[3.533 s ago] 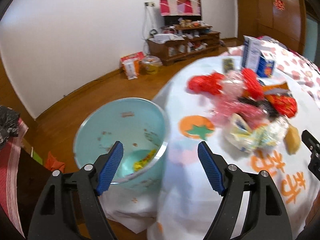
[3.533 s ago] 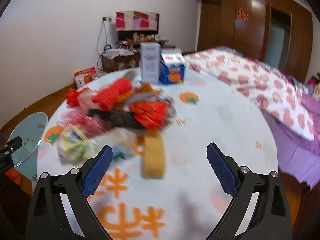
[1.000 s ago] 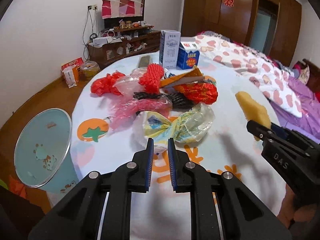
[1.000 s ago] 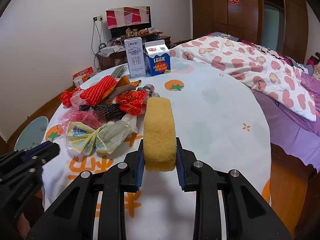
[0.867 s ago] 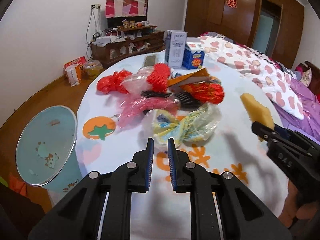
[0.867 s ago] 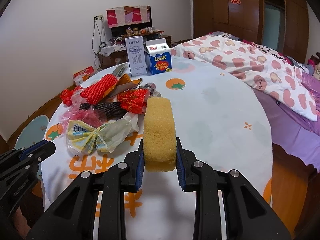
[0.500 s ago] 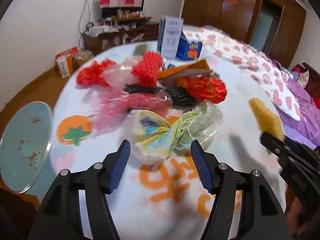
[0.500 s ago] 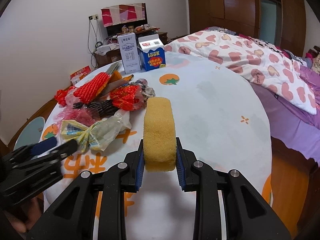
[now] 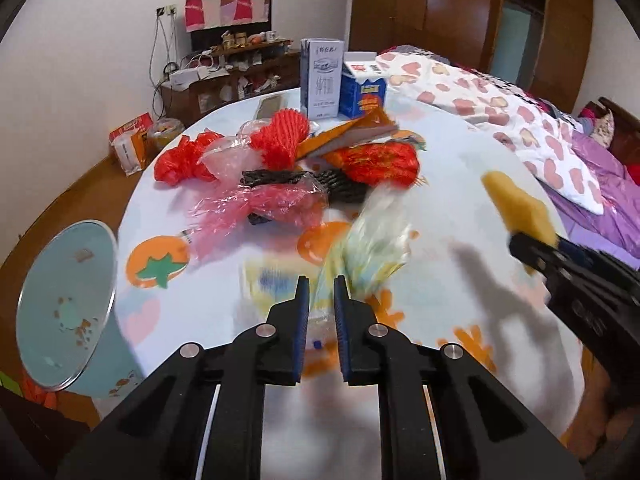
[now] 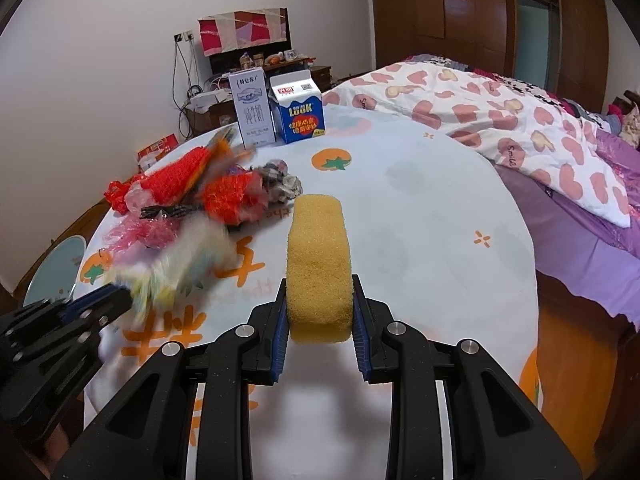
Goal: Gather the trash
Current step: 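Grasp the clear plastic bag with the left tool while the right tool holds the sponge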
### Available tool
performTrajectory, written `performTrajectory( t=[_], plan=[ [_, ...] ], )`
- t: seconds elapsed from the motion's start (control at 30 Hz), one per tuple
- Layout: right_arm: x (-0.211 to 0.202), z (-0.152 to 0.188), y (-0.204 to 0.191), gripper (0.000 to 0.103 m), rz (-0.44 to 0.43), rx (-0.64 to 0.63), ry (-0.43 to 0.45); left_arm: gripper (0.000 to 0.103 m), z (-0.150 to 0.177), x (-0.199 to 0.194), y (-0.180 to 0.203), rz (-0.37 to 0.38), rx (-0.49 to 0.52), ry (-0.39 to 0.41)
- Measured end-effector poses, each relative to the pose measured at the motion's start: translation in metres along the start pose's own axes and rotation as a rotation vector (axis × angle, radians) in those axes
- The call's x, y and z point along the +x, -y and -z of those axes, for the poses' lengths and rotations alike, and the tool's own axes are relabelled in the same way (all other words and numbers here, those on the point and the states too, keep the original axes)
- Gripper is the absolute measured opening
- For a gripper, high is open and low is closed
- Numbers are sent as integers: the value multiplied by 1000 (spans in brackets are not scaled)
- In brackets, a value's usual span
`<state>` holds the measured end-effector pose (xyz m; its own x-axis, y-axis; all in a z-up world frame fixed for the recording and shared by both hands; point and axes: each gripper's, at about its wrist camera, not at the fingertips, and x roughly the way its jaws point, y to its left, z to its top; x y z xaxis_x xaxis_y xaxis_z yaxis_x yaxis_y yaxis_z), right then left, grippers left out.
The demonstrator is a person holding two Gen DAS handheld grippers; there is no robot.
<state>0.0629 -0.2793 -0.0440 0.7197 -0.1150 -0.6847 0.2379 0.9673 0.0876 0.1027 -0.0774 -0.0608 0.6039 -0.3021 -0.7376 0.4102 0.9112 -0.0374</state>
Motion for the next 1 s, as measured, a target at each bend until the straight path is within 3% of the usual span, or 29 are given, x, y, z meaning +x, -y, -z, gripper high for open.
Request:
performTrajectory(
  t=[0.17, 0.3, 0.4, 0.43, 0.47, 0.53, 0.67, 0.7, 0.77, 0.93, 1.0],
  plan=[
    [-3, 0, -7, 28, -6, -20, 12, 11, 14, -28, -5, -33, 32, 39],
    [-1, 3, -14, 28, -13, -37, -3, 10, 19, -29, -16, -65, 23, 43],
    [-1, 3, -17, 28, -10, -44, -4, 12, 17, -28, -23, -18, 6, 43],
    [-2, 2, -16, 28, -3, -43, 1, 28, 15, -26, -21, 5, 20, 47],
    [-2, 1, -14, 28, 3, -37, 3, 55, 11, -22, -18, 30, 45, 50],
    [-3, -1, -7, 28, 21, -21, 4, 72, 6, -10, -14, 55, 67, 42],
    [-3, 1, 3, 28, 42, -7, -10, 70, 1, 24, -1, 81, 102, -14],
    [-2, 1, 5, 28, 45, -4, -14, 65, 2, 31, 5, 63, 124, -29],
    [-1, 2, 7, 28, 49, 0, -17, 32, 5, 34, 14, 95, 160, -43],
    [4, 4, 4, 28, 42, -7, -26, 19, 7, 35, 16, 76, 152, -23],
    [5, 5, 2, 28, 38, -15, -30, 18, 7, 29, 15, 31, 154, -7]
  ],
)
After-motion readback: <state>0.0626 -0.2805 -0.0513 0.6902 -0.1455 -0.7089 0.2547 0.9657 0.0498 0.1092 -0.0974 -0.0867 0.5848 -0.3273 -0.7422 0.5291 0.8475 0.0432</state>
